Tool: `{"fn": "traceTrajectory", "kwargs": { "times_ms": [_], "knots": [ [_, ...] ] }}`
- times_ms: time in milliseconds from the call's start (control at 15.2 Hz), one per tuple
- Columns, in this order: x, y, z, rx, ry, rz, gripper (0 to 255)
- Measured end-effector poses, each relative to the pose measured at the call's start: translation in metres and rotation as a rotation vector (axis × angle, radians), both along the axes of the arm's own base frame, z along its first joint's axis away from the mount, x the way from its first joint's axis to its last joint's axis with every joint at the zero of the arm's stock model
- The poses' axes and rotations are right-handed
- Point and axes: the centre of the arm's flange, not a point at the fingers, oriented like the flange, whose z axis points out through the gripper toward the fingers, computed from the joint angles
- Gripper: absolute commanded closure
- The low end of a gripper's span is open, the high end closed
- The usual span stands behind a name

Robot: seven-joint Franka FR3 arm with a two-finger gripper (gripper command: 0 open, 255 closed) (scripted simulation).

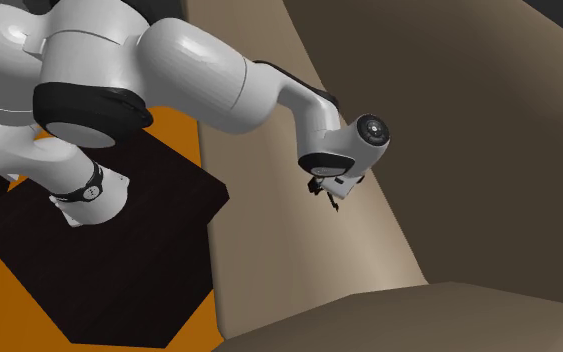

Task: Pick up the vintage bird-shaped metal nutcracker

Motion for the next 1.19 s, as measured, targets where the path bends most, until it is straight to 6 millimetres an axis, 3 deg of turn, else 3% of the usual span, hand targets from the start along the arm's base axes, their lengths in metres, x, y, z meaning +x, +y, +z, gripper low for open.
{"fn": "traceTrajectory", "kwargs": {
  "times_ms": [132,198,858,1188],
  "knots": [
    [0.001,0.0,-0.01,0.0,0.0,0.0,0],
    [0.001,-0.001,-0.012,0.0,0.0,0.0,255],
    [0.001,0.0,-0.014,0.0,0.0,0.0,255],
    [0.0,-0.001,0.008,0.0,0.0,0.0,255]
  ]
}}
